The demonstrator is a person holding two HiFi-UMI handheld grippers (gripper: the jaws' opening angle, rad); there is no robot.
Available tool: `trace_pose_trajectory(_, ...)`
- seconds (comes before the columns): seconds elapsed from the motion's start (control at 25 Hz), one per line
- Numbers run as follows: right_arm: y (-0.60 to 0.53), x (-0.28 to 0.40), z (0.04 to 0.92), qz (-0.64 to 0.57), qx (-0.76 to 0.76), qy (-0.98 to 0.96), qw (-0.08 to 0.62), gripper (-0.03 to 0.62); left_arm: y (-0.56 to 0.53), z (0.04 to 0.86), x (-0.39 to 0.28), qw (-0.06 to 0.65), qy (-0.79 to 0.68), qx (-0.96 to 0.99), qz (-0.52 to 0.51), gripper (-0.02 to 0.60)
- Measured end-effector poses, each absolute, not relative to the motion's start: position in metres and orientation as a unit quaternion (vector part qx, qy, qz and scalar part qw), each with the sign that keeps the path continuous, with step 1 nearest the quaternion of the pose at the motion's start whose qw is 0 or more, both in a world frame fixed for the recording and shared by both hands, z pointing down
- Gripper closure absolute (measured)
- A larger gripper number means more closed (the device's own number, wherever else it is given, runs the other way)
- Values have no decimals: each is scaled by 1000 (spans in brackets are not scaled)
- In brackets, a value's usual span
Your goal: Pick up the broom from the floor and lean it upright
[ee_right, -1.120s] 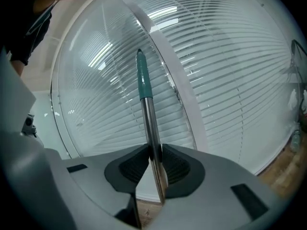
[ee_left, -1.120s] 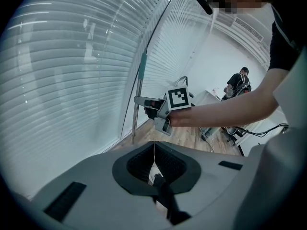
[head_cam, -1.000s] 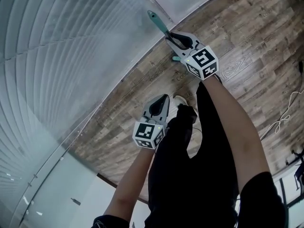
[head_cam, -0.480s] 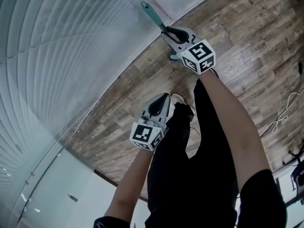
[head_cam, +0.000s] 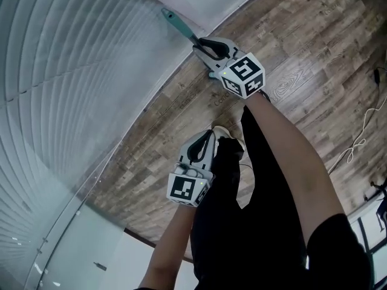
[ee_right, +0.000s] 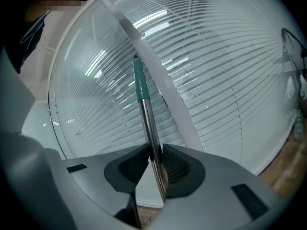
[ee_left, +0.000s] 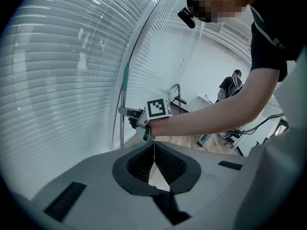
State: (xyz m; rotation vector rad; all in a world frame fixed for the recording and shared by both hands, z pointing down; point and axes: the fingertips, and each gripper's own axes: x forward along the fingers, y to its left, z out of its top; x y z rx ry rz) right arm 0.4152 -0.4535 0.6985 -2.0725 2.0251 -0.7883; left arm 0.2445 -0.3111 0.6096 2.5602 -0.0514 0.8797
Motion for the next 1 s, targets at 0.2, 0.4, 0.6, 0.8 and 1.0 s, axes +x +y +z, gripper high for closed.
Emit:
trace_pose_trajectory(0.2,-449,419,695,-260,-684,678,71,497,-309,610,243,210,-19,923,321,561)
trace_pose_trajectory(0.4,-450,420,694,-256,-686,678,65,497,-309,614,239,215,-22,921,324,561)
trace_pose_trajectory(0.6,-449,417,693,-248,-693,674,67,497,-299,616,238,229,-15,919,322,563)
trace_pose_trajectory(0.8,-446,423,695,-245,-706,662,57,464,-292,617,238,235,-17,918,318,563)
trace_pose_trajectory(1.0,-444,421,693,-242,-708,661,52,436,-297,619,226,237,-29,913,330,561)
